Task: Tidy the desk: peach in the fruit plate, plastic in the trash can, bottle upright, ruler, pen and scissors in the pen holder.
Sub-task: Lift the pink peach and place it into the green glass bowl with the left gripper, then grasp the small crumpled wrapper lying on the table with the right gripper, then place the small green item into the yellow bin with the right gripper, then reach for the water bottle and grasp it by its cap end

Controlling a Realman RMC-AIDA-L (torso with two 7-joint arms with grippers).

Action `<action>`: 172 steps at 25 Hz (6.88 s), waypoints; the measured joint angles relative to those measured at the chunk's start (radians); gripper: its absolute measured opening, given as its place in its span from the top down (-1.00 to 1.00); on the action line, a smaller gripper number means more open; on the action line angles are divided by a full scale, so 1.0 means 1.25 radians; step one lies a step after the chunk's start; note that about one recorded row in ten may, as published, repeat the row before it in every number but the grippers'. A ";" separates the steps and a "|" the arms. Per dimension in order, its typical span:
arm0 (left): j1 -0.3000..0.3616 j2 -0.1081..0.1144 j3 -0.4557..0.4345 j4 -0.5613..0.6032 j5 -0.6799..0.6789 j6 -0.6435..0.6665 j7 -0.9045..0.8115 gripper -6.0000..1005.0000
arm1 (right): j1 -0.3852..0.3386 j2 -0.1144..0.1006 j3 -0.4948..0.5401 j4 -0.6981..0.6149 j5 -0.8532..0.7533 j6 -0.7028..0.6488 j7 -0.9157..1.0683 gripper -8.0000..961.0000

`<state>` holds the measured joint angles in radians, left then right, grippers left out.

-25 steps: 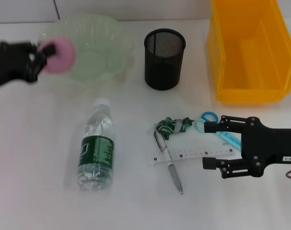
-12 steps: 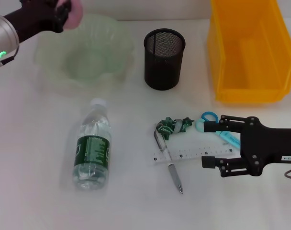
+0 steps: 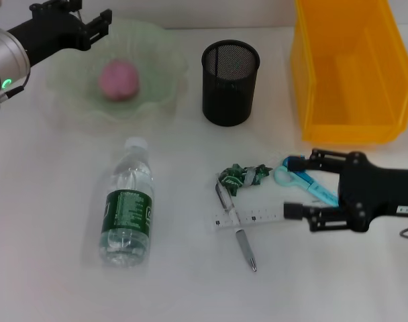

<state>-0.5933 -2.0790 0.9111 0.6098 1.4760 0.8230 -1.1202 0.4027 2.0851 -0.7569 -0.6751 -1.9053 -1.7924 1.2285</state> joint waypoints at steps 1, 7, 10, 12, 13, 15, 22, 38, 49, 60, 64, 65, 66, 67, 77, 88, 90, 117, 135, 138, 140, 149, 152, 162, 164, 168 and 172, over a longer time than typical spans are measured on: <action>0.010 0.001 0.000 -0.001 -0.030 0.022 0.015 0.03 | -0.003 -0.001 0.001 -0.004 0.019 -0.001 0.020 -0.75; 0.085 0.005 0.004 -0.026 -0.209 0.191 0.071 -0.53 | -0.046 -0.002 0.011 -0.235 0.073 -0.035 0.300 -0.75; 0.136 0.013 0.029 -0.029 -0.206 0.316 0.063 -0.61 | -0.046 -0.002 0.005 -0.423 0.020 -0.041 0.498 -0.75; 0.170 0.017 0.047 -0.015 -0.169 0.388 0.080 -0.66 | -0.023 -0.004 -0.004 -0.526 -0.051 -0.054 0.629 -0.75; 0.184 0.018 0.051 -0.006 -0.146 0.418 0.085 -0.69 | -0.009 -0.004 -0.016 -0.569 -0.089 -0.059 0.681 -0.75; 0.212 0.021 0.052 0.011 -0.086 0.475 0.086 -0.72 | 0.015 -0.005 -0.055 -0.637 -0.159 -0.068 0.747 -0.75; 0.265 0.041 0.039 0.027 0.009 0.579 0.057 -0.71 | 0.125 -0.006 -0.274 -0.732 -0.374 -0.060 0.698 -0.75; 0.271 0.032 0.020 0.024 0.011 0.578 0.056 -0.71 | 0.200 -0.001 -0.587 -0.562 -0.503 0.235 0.476 -0.72; 0.287 0.024 0.009 0.027 0.012 0.586 0.060 -0.71 | 0.263 0.000 -0.633 -0.366 -0.449 0.378 0.466 -0.60; 0.286 0.022 0.010 0.028 0.013 0.586 0.063 -0.71 | 0.315 0.002 -0.642 -0.238 -0.411 0.421 0.465 -0.48; 0.285 0.022 0.010 0.029 0.013 0.584 0.063 -0.71 | 0.327 0.002 -0.642 -0.216 -0.406 0.429 0.465 -0.44; 0.285 0.022 0.010 0.029 0.013 0.582 0.064 -0.71 | 0.332 0.002 -0.642 -0.208 -0.404 0.431 0.465 -0.43; 0.285 0.022 0.010 0.029 0.013 0.581 0.065 -0.72 | 0.338 0.002 -0.642 -0.197 -0.400 0.433 0.465 -0.42; 0.285 0.022 0.010 0.029 0.013 0.581 0.065 -0.72 | 0.346 0.002 -0.642 -0.185 -0.396 0.433 0.465 -0.40; 0.284 0.022 0.010 0.029 0.013 0.580 0.073 -0.71 | 0.378 0.003 -0.642 -0.123 -0.390 0.452 0.471 -0.13; 0.285 0.017 0.010 0.029 0.012 0.578 0.087 -0.71 | 0.381 0.003 -0.639 -0.110 -0.370 0.455 0.473 0.38; 0.286 0.017 0.010 0.029 0.012 0.578 0.089 -0.71 | 0.376 0.003 -0.635 -0.119 -0.368 0.452 0.479 0.50; 0.277 0.014 0.003 0.024 0.011 0.577 0.105 -0.70 | 0.256 -0.006 -0.098 -0.528 -0.523 0.364 0.805 0.90; 0.280 0.011 0.004 0.080 0.008 0.612 0.005 -0.67 | 0.136 -0.006 -0.097 -0.464 -0.302 0.481 0.813 0.03; 0.311 0.006 0.032 0.229 0.026 0.595 -0.206 -0.66 | 0.039 -0.005 -0.105 -0.523 -0.076 0.409 0.680 -0.14; 0.345 0.003 0.075 0.343 0.038 0.558 -0.317 -0.66 | -0.018 -0.004 -0.122 -0.525 0.058 0.350 0.575 -0.22; 0.476 0.005 0.386 0.997 0.490 0.345 -1.064 -0.65 | -0.175 0.002 -0.226 -0.384 0.193 0.236 0.231 -0.55; 0.433 0.007 0.465 1.100 0.663 0.369 -1.292 -0.64 | -0.177 0.001 -0.228 -0.271 0.195 0.232 0.126 -0.64; 0.248 -0.002 0.495 0.947 0.763 0.430 -1.424 -0.62 | -0.166 -0.002 -0.220 -0.160 0.191 0.239 0.028 -0.64; 0.225 -0.002 0.478 0.878 0.762 0.417 -1.421 -0.62 | -0.165 -0.002 -0.220 -0.154 0.191 0.239 0.026 -0.64; 0.190 -0.002 0.458 0.759 0.767 0.390 -1.417 -0.61 | -0.164 -0.002 -0.219 -0.147 0.190 0.239 0.023 -0.64; 0.141 0.000 0.415 0.634 0.772 0.365 -1.413 -0.61 | -0.165 -0.002 -0.220 -0.146 0.190 0.239 0.023 -0.64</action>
<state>-0.4165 -2.0785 1.4295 1.4023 2.4407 1.2794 -2.8864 0.1970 2.0831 -1.0314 -0.8576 -1.6682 -1.4931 1.2574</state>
